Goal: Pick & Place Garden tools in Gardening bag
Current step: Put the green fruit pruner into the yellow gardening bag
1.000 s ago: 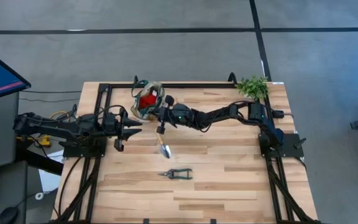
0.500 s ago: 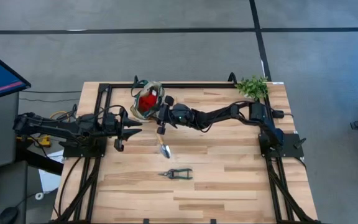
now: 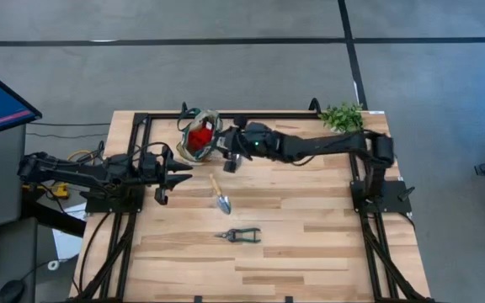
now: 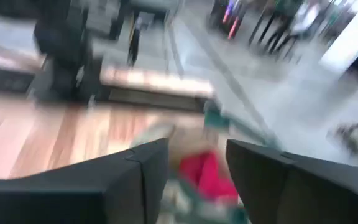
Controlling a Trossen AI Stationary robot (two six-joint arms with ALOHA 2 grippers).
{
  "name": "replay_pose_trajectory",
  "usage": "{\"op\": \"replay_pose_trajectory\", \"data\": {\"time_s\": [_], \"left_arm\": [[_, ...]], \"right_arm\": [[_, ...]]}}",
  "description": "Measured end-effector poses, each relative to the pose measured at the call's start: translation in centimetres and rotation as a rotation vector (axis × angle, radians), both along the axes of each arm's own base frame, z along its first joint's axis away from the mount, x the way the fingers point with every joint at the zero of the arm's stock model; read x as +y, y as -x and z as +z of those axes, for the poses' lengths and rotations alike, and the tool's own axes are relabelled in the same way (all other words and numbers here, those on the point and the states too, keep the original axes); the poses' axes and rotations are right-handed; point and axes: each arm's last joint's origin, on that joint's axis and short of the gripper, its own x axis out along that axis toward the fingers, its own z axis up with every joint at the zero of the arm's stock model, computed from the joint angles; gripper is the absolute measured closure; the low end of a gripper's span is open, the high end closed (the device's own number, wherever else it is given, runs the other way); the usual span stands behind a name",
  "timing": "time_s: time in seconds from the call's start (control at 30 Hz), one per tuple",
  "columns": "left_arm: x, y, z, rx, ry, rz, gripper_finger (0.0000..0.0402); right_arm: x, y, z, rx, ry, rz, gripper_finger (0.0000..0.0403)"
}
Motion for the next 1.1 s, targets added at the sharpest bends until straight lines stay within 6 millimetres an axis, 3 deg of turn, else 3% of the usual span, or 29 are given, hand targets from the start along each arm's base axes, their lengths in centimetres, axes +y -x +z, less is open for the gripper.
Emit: {"op": "replay_pose_trajectory", "data": {"time_s": [0.17, 0.37, 0.5, 0.73, 0.9, 1.1], "left_arm": [[0.0, 0.0, 0.0, 0.0, 0.0, 0.0, 0.0294], [0.0, 0.0, 0.0, 0.001, 0.0, 0.0, 0.0294], [0.0, 0.0, 0.0, 0.001, 0.0, 0.0, 0.0294], [0.0, 0.0, -0.3, 0.03, -0.002, 0.0, 0.0294], [0.0, -0.4, -1.1, 0.104, 0.017, -0.004, 0.0299], [-0.2, -1.0, -1.7, 0.155, 0.027, -0.016, 0.0336]], "right_arm": [[0.3, 2.5, 0.0, 0.193, -0.136, 0.062, 0.0313], [0.8, 4.1, -4.2, 0.301, -0.22, 0.081, 0.0394], [0.4, 5.0, -6.2, 0.295, -0.24, 0.061, 0.0391], [-1.0, 5.8, -6.9, 0.357, -0.312, 0.099, 0.0399], [0.5, 6.3, -7.8, 0.472, -0.359, 0.154, 0.0401], [1.6, 6.2, -7.8, 0.505, -0.237, 0.179, 0.0401]]}}
